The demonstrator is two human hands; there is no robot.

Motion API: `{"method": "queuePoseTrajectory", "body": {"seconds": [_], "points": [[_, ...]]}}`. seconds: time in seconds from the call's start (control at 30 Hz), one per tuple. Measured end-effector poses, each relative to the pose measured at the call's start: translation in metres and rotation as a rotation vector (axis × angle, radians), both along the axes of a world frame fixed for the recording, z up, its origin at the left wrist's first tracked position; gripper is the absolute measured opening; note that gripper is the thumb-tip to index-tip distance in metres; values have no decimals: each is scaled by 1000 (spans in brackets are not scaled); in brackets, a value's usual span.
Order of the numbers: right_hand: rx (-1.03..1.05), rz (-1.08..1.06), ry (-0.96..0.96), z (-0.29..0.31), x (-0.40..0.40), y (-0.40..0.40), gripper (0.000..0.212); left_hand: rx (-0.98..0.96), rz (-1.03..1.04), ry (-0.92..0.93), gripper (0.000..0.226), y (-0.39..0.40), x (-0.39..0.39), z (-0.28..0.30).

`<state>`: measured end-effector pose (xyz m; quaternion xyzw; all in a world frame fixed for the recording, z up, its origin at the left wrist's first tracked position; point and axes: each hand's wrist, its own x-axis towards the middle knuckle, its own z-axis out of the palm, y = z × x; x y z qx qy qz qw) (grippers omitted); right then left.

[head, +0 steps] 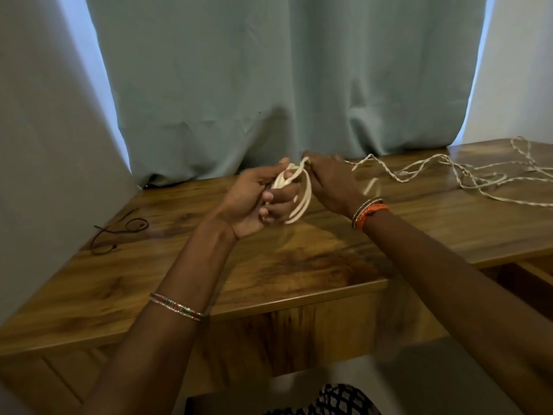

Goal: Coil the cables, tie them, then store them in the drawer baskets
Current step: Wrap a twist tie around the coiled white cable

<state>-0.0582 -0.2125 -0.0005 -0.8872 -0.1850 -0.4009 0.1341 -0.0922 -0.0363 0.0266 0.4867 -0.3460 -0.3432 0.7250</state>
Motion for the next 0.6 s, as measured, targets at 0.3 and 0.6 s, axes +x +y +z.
{"method": "queuePoseTrajectory", "body": {"seconds": [0.3, 0.6], "points": [[-167, -410, -8, -20, 22, -15, 7, -92, 52, 172, 37, -7, -11, -12], [-479, -84, 215, -16, -104, 63, 24, -164, 642, 66, 38, -5, 53, -24]]}}
